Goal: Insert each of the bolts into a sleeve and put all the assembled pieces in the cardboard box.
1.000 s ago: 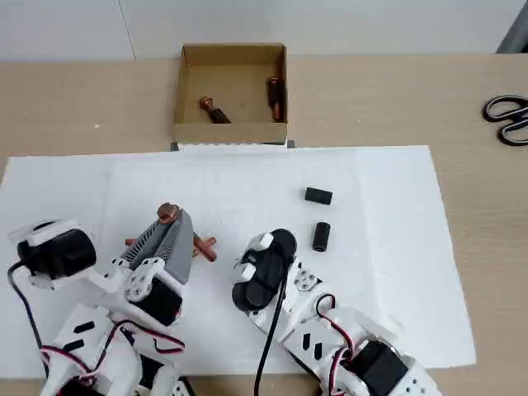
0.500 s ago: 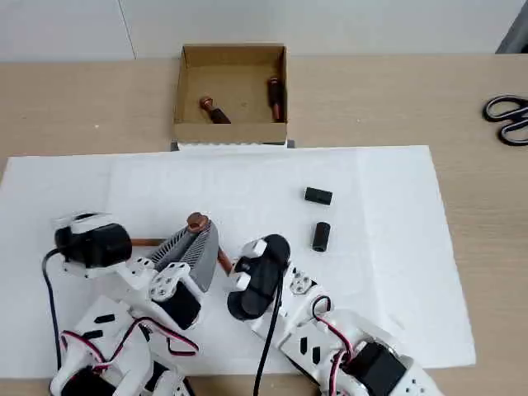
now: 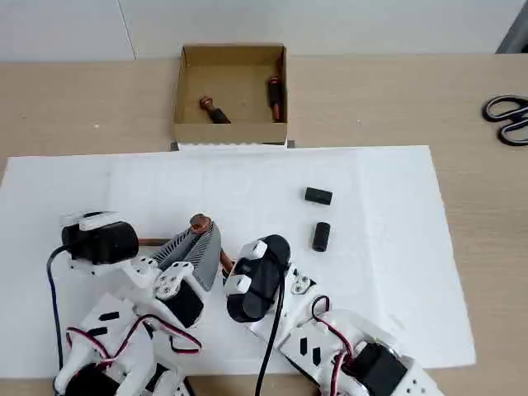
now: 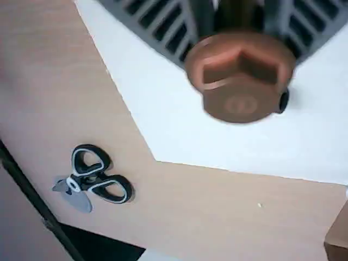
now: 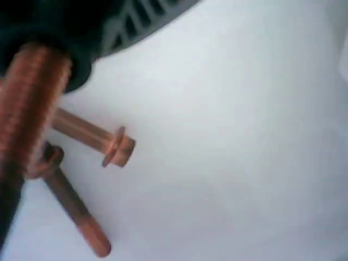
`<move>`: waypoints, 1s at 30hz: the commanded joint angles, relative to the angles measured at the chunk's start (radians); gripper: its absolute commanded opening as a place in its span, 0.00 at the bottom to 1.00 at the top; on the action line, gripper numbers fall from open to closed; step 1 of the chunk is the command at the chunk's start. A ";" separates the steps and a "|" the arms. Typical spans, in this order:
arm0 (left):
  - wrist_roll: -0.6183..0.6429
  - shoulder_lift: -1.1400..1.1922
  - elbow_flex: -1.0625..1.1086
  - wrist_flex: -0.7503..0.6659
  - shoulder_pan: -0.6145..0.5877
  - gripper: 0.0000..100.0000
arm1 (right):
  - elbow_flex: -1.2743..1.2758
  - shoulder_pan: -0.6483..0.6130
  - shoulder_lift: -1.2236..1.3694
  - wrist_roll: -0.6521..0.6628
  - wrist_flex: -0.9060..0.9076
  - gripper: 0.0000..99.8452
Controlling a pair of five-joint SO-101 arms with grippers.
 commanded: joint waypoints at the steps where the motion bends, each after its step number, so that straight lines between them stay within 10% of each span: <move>1: -0.008 -0.006 -0.002 -0.021 0.029 0.01 | -0.069 -0.005 -0.007 0.012 -0.022 0.00; 30: -0.209 -0.009 -0.084 0.282 0.212 0.01 | -0.071 -0.002 -0.010 0.012 -0.025 0.00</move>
